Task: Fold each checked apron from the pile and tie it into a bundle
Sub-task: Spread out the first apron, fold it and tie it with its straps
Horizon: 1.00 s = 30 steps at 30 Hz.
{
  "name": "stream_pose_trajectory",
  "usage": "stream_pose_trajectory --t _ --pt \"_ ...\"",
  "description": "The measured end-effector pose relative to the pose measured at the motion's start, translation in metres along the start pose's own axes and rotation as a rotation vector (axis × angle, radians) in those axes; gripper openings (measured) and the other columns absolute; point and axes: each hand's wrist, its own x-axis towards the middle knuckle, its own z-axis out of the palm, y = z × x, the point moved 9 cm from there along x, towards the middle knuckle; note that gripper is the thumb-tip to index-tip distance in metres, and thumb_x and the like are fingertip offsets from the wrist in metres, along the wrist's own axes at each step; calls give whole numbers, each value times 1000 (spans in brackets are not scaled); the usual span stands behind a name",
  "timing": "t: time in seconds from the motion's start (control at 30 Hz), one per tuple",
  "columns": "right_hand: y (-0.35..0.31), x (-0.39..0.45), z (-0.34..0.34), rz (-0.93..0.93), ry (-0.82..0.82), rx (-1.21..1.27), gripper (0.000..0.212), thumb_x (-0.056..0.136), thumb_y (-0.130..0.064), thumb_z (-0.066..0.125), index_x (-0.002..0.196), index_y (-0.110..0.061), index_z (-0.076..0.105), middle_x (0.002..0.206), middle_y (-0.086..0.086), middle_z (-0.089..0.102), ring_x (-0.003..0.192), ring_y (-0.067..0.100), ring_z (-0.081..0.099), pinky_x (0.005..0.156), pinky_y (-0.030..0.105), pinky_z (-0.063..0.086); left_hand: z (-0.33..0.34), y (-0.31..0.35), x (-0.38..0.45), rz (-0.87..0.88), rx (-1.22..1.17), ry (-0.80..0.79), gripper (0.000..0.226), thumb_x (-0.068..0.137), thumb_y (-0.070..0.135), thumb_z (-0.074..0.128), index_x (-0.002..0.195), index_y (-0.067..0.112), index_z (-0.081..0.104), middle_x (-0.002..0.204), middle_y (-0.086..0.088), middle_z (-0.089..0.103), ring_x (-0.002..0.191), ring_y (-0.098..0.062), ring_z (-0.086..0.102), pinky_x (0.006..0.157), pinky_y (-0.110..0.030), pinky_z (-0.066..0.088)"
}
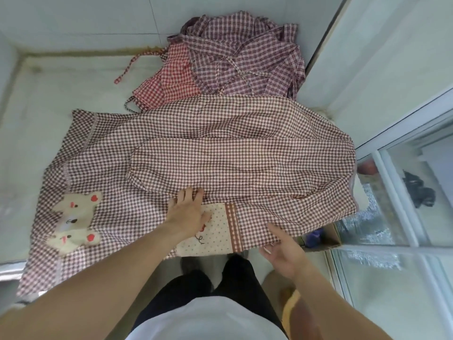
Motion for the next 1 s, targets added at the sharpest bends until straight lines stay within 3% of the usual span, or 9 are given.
stream_pose_trajectory --t 0.1,0.27,0.4,0.47,0.6,0.7,0.83,0.93,1.0 --pt "0 -10 16 -25 -49 44 40 92 -16 61 131 -20 51 121 6 70 114 28 63 97 48 48 -7 -2 -1 -4 -97 32 78 94 60 45 156 20 18 153 -10 22 142 -27 20 120 -54 17" --pt "-14 -28 48 -51 -177 -78 39 95 -31 55 132 -15 55 123 10 69 109 30 68 93 47 51 -42 24 -43 271 -317 427 73 85 69 37 135 17 49 133 2 42 123 -15 35 110 -41 35" --pt "-32 -35 67 -105 -170 -92 34 100 -23 51 130 -7 54 119 17 70 107 33 69 97 49 53 -27 43 -66 363 -215 284 91 75 76 55 145 22 34 142 5 39 130 -14 38 110 -36 30" --pt "-43 -38 75 -133 -164 -74 29 99 -17 51 125 -5 54 110 18 73 99 33 72 94 48 54 -22 40 -65 322 -68 257 82 84 58 61 149 22 26 145 3 41 131 -17 43 111 -38 32" --pt "-63 -39 80 -163 -60 -102 19 97 -12 54 114 -3 56 88 17 76 79 29 75 76 42 60 -37 13 -54 150 142 254 54 90 17 61 139 21 38 127 0 61 109 -18 61 96 -32 44" --pt "-78 -35 76 -174 12 -74 24 99 -14 51 119 -3 55 101 22 72 85 33 74 69 41 60 -58 -21 -51 48 142 261 41 92 14 58 131 20 48 123 0 62 105 -17 62 91 -30 49" --pt "-101 -33 73 -218 30 45 25 95 -11 58 120 -5 57 111 15 67 101 25 67 78 36 59 -85 -92 -48 -174 40 250 31 100 26 48 130 20 51 127 -3 61 109 -20 62 96 -33 51" --pt "-112 -29 75 -204 16 182 20 92 -11 63 111 -6 60 106 11 65 92 18 65 69 28 61 -105 -152 -46 -316 51 209 38 100 25 41 137 18 50 135 -8 57 120 -27 58 104 -39 46" --pt "-124 -28 78 -225 15 222 13 91 -9 64 103 -5 60 98 11 64 79 14 64 60 24 59 -118 -187 -46 -370 36 231 34 99 19 40 128 18 58 131 -10 60 117 -28 59 104 -41 47"
